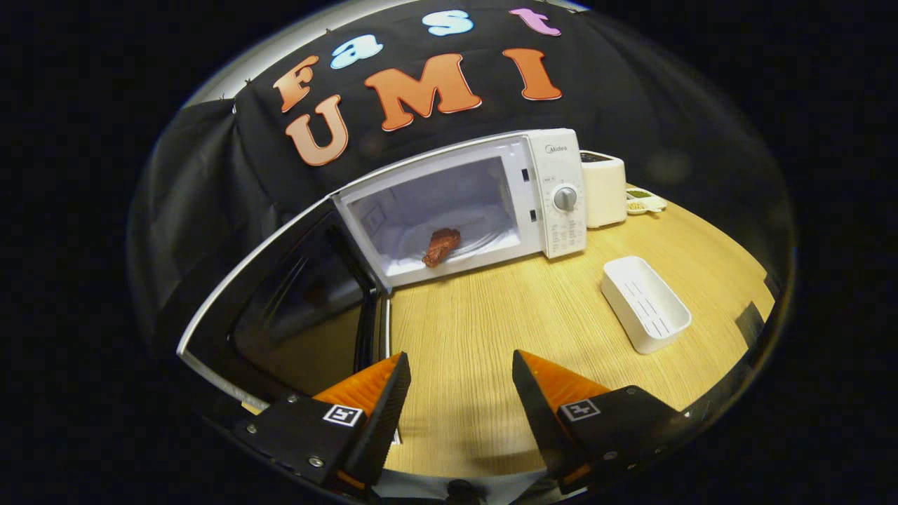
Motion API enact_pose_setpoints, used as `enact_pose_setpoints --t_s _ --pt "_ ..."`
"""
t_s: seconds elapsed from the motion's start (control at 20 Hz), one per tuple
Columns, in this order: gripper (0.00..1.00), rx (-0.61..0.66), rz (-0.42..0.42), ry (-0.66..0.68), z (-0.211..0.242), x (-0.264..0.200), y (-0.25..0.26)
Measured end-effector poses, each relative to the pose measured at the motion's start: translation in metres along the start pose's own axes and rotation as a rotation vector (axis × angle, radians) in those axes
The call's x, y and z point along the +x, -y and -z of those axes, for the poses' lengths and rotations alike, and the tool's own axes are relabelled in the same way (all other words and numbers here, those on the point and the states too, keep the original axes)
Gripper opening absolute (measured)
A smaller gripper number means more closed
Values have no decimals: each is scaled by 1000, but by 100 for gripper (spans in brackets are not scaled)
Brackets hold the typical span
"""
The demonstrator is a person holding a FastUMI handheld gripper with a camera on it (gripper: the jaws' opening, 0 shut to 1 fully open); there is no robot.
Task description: Open the microwave, put the food inside, and close the microwave door.
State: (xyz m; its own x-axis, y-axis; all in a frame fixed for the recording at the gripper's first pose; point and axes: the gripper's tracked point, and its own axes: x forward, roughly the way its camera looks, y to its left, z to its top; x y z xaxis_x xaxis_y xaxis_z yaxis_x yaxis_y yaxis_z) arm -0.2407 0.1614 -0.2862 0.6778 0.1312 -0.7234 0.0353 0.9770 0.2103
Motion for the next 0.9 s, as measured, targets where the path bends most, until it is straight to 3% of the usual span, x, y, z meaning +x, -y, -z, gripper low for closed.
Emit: enact_pose_setpoints --t_s 0.15,0.2,0.35,0.6,0.9 --pt "67 -25 12 -42 36 -28 -17" --pt "54 -56 -35 -52 46 -37 -34" --pt "35 -204 -94 -87 70 -56 -69" --pt "3 -287 -149 -106 80 -70 -122" --pt "1 -455 -288 -86 70 -74 -197"
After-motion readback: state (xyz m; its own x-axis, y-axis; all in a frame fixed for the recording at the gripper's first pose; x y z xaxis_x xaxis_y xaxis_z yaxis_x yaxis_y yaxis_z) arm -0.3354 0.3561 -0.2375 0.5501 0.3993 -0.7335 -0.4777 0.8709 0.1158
